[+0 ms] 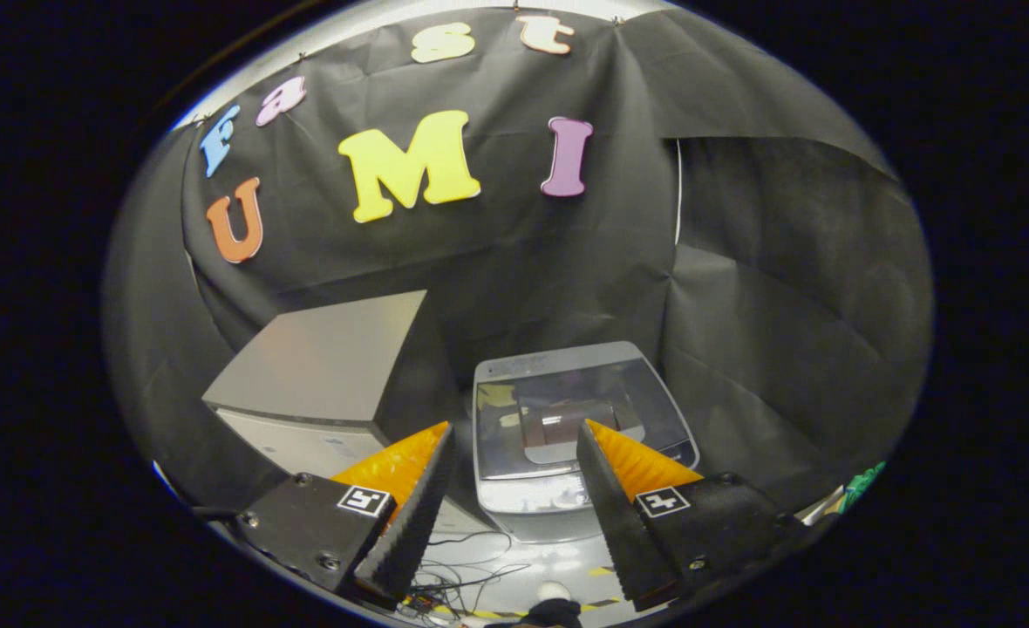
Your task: Put the clothes into the washing machine and then close the washing machine lid.
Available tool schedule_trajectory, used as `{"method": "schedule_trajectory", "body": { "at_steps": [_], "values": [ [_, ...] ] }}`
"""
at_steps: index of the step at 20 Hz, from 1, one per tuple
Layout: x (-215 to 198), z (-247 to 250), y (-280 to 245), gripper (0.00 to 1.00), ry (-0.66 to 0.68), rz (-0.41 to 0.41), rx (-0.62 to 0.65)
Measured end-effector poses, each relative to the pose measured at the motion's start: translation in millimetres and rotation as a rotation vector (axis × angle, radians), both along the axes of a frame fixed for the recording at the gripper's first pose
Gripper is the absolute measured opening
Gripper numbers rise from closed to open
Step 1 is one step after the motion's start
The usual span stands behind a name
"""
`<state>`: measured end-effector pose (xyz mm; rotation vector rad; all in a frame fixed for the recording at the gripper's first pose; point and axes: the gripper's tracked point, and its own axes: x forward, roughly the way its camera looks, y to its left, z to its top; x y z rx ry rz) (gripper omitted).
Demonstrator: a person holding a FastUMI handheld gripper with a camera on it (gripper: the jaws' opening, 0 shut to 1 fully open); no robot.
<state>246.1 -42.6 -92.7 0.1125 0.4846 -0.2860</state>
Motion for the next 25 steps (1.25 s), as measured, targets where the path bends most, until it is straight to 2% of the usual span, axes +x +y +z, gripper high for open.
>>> {"method": "schedule_trajectory", "body": {
  "at_steps": [8,17,25],
  "values": [
    [-49,35,-6,0.88,-0.113,0.032,-0.02],
    [-164,86,-24,0.88,-0.271,0.153,-0.176],
    [-251,64,-45,0.89,-0.297,0.215,-0.16]
  ]
}}
